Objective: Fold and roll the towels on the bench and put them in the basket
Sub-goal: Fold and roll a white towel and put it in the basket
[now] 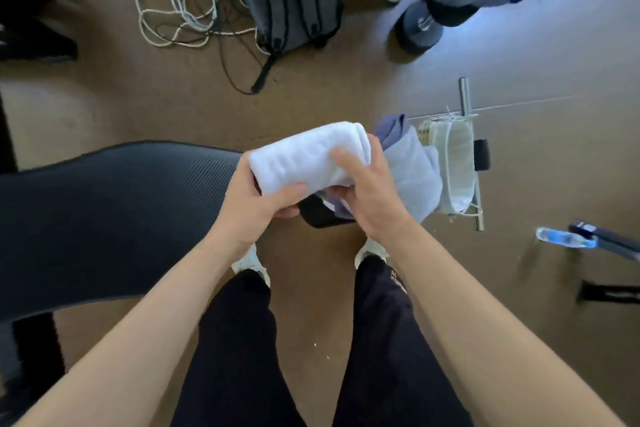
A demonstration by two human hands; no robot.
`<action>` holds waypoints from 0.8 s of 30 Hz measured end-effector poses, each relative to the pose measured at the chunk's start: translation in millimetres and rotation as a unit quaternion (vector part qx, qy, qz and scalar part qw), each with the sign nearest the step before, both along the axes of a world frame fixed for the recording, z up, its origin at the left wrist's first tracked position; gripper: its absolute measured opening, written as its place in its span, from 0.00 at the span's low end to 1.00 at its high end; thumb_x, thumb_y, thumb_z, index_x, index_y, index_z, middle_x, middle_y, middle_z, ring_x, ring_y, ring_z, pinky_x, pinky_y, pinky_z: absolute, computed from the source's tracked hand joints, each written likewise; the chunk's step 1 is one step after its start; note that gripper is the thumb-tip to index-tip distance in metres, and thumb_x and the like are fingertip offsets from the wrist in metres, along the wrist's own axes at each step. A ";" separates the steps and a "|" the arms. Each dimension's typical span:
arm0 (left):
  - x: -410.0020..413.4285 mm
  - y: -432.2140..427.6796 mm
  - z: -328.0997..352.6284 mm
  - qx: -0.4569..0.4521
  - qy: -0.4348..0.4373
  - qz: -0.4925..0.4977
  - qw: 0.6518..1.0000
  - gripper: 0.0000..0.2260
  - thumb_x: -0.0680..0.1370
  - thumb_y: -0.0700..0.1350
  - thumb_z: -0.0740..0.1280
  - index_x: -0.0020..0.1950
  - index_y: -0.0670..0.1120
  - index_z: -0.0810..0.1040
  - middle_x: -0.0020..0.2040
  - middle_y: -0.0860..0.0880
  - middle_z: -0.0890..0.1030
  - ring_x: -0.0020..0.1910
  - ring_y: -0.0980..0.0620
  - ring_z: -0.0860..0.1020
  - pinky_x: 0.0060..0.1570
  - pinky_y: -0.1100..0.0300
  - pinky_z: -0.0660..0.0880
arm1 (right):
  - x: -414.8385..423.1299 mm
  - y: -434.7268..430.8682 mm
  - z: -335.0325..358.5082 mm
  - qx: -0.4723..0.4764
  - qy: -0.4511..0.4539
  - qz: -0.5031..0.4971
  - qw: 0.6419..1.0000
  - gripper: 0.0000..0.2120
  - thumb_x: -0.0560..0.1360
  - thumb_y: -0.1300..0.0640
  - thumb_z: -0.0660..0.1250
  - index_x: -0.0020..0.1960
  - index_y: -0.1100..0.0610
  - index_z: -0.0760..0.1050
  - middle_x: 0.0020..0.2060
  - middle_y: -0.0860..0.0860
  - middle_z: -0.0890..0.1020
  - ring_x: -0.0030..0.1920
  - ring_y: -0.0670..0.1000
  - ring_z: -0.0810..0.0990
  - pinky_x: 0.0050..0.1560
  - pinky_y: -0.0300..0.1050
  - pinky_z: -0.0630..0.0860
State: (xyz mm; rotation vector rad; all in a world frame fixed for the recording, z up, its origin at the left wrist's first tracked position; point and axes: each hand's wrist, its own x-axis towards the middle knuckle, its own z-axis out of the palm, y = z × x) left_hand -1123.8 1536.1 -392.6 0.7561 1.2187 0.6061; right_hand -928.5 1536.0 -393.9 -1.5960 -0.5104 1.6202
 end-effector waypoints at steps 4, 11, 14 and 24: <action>82.2 26.0 20.4 0.022 0.004 -0.042 0.999 0.33 0.69 0.48 0.81 0.71 0.45 0.73 0.64 0.42 0.82 0.59 0.42 0.84 0.43 0.51 0.82 | 90.3 -1.9 10.3 0.047 -0.012 -0.062 0.997 0.24 0.74 0.51 0.77 0.64 0.56 0.71 0.61 0.63 0.79 0.64 0.67 0.78 0.61 0.74 0.76; 256.4 43.6 32.2 0.046 0.091 -0.111 0.989 0.23 0.73 0.51 0.80 0.65 0.47 0.79 0.56 0.49 0.85 0.51 0.61 0.84 0.45 0.65 0.80 | 244.1 -6.4 -1.0 0.023 0.048 -0.157 0.986 0.31 0.75 0.52 0.75 0.71 0.62 0.67 0.61 0.63 0.79 0.62 0.63 0.81 0.58 0.64 0.79; 326.0 43.3 11.0 0.031 0.153 -0.101 0.982 0.27 0.68 0.58 0.79 0.62 0.47 0.80 0.54 0.51 0.86 0.49 0.59 0.84 0.41 0.68 0.76 | 295.5 -7.5 -28.6 -0.002 0.106 -0.223 0.969 0.40 0.69 0.44 0.80 0.73 0.62 0.68 0.65 0.64 0.79 0.66 0.64 0.79 0.63 0.63 0.77; 475.7 23.8 -87.3 -0.146 0.180 -0.054 0.971 0.17 0.71 0.48 0.81 0.56 0.49 0.80 0.53 0.49 0.87 0.53 0.50 0.86 0.57 0.43 0.83 | 369.3 -37.4 -126.1 -0.137 0.319 -0.384 0.856 0.42 0.68 0.49 0.82 0.76 0.55 0.68 0.68 0.58 0.80 0.66 0.61 0.81 0.62 0.60 0.80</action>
